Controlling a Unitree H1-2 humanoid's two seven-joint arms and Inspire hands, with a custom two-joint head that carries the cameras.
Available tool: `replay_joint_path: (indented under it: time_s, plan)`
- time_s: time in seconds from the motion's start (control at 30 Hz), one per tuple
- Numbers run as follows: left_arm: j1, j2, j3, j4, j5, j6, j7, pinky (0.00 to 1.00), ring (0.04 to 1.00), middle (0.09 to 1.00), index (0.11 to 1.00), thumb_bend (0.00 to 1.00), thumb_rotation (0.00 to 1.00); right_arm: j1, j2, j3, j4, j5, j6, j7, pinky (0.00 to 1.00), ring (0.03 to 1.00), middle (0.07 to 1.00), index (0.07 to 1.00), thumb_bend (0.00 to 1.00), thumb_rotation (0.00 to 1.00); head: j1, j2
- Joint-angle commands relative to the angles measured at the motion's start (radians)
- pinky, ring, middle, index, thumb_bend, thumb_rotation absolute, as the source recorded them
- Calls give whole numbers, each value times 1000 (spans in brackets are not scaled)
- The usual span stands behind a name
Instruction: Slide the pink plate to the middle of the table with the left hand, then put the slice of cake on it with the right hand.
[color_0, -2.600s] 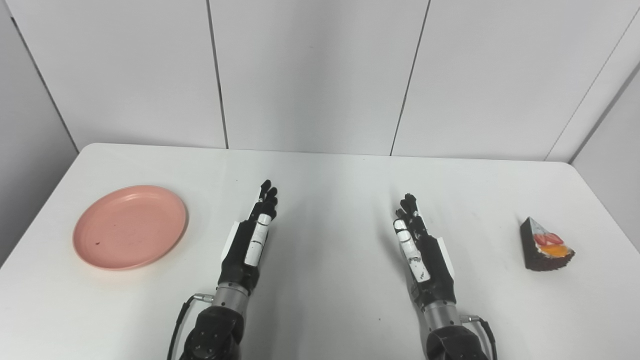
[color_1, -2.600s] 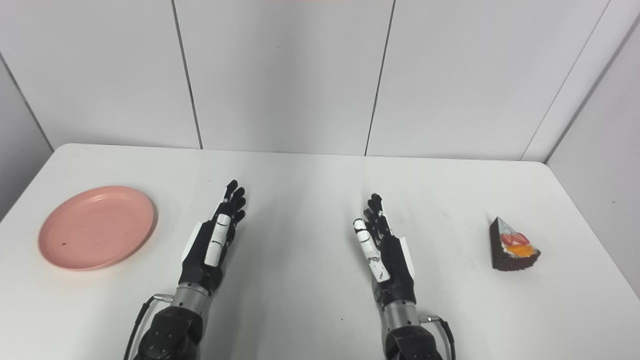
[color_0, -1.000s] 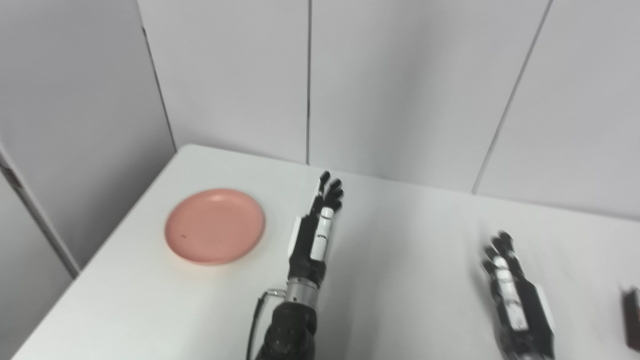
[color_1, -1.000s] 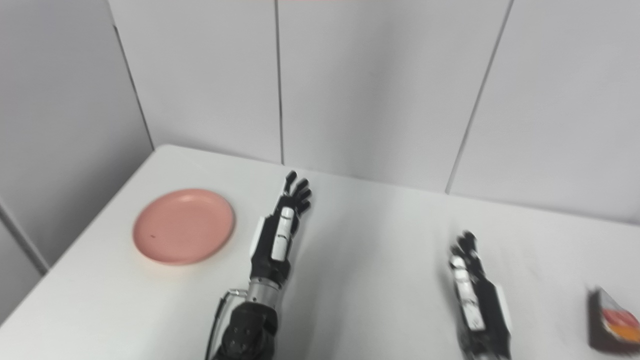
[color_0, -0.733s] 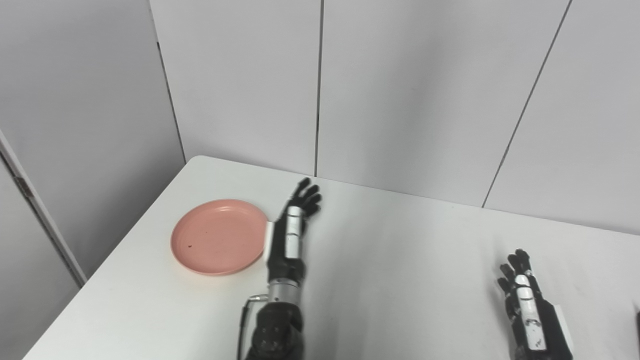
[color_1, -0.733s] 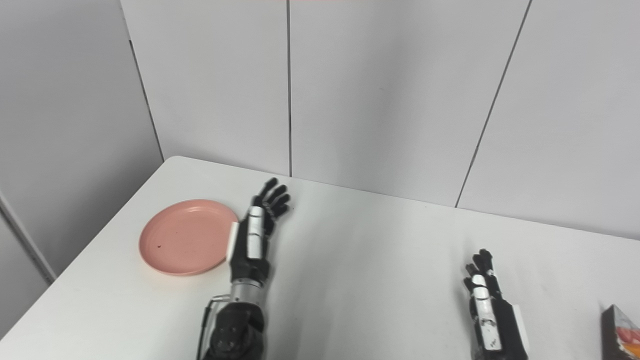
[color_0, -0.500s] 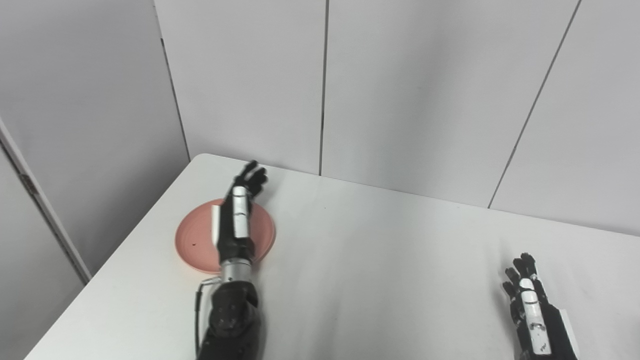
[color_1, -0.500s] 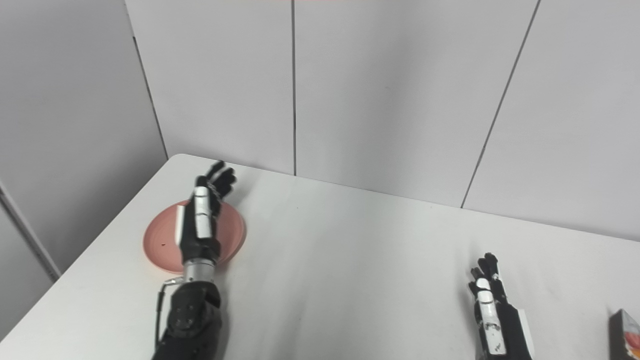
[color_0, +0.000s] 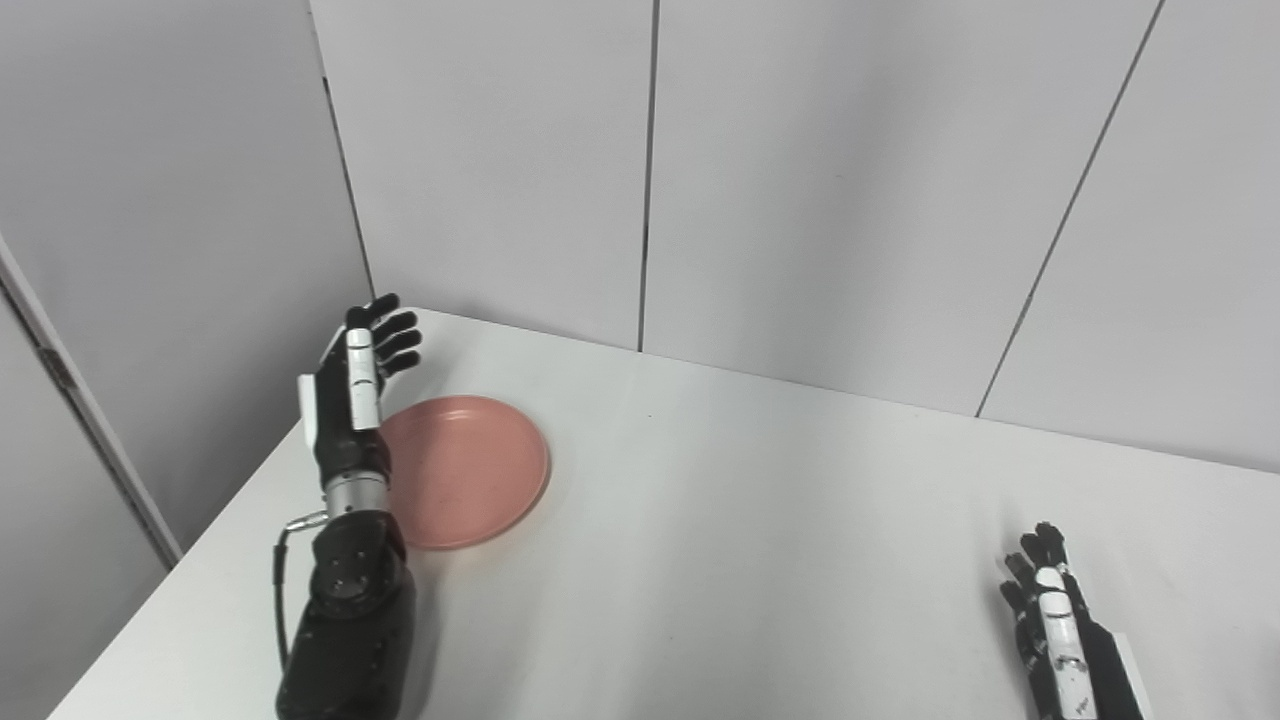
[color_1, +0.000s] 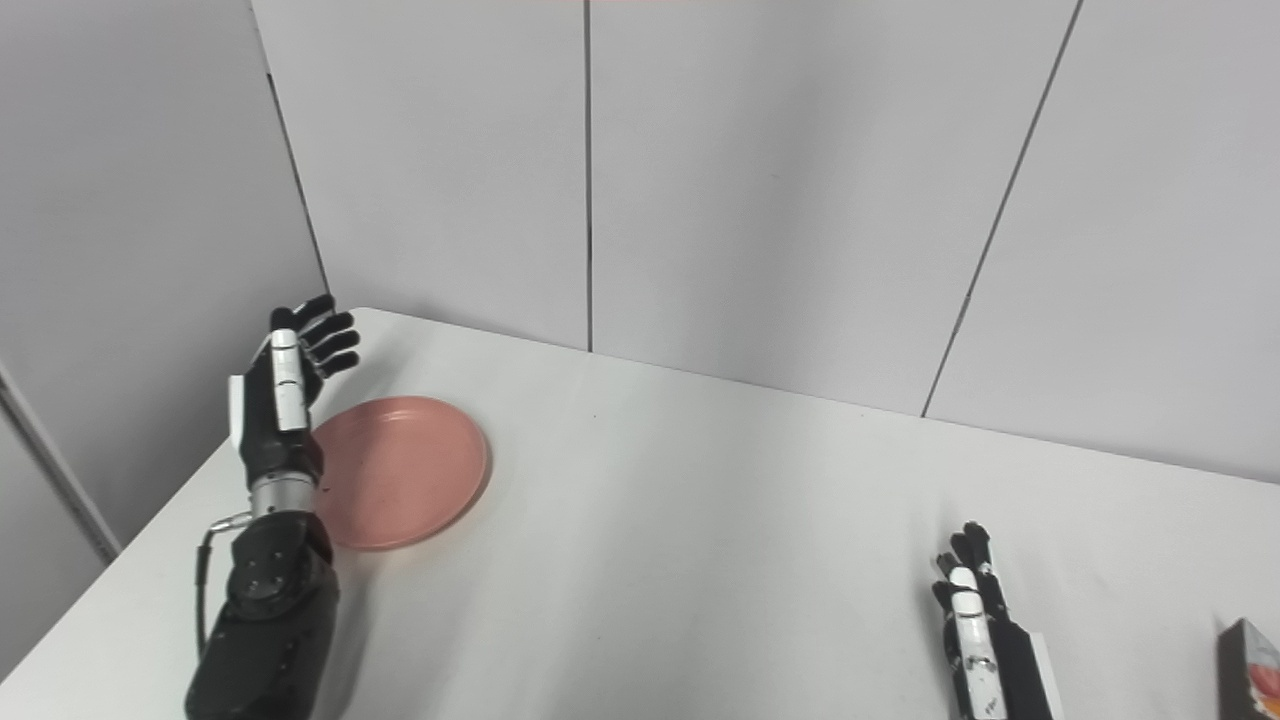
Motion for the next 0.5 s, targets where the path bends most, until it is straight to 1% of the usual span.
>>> replay_joint_path:
  time_s: [0.0, 0.07, 0.13, 0.23, 0.33, 0.47]
  plan:
    - [-36, 35, 10, -7, -4, -5, 12, 679, 687, 690, 683, 769, 1000, -14, -2, -1, -31, -4, -10, 1, 1000, 1000, 1000, 1000, 281, 847, -1, 1]
    - [-35, 50, 17, 2, -2, 16, 15, 675, 686, 690, 683, 776, 1000, -14, -1, -1, -33, -6, -8, 0, 1000, 1000, 1000, 1000, 282, 848, -1, 1]
    - [-31, 69, 25, 10, -14, 40, 10, 700, 690, 691, 687, 817, 1000, -13, 1, -2, -39, -4, 0, -1, 1000, 1000, 1000, 1000, 276, 847, -4, -3]
    - [-22, 95, 26, 22, -33, 66, -13, 739, 705, 703, 706, 838, 1000, -11, 3, -2, -50, 3, 15, 1, 1000, 1000, 1000, 1000, 259, 848, -10, -1]
    - [-24, 111, 31, 51, -51, 65, -25, 724, 709, 707, 710, 846, 1000, -13, 4, -2, -46, 0, 8, -1, 1000, 1000, 1000, 1000, 261, 852, -10, 0]
    - [-22, 131, 25, 73, -60, 103, -36, 729, 727, 717, 721, 859, 1000, -14, 3, 0, -43, -11, 2, -5, 1000, 1000, 1000, 1000, 248, 876, -14, -3]
